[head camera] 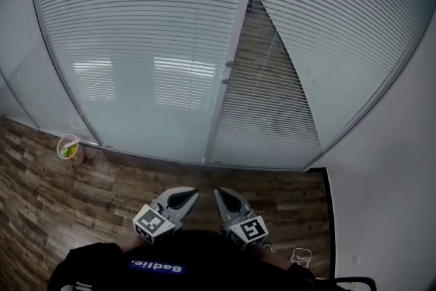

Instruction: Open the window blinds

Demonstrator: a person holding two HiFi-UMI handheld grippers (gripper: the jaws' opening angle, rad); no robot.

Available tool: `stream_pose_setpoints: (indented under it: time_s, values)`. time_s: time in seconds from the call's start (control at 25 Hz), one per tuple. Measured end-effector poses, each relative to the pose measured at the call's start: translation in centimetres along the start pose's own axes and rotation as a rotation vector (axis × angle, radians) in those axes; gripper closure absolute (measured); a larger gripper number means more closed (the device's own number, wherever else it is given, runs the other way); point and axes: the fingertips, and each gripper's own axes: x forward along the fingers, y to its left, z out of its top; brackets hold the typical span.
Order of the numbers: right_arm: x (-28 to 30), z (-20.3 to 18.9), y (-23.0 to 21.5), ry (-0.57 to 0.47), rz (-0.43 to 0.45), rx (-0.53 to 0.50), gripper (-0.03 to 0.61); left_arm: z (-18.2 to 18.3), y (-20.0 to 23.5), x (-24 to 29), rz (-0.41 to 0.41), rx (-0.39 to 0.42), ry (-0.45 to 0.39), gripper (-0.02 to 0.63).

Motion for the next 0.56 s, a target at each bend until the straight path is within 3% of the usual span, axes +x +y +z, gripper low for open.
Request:
stream_pose_setpoints:
  time_s: [0.56]
  values:
    - [-1.09,-0.70,0.60,0.007,-0.002,0.011,0.577,-0.71,-0.99,-0.37,-0.003,-0.003,0.009,0.614]
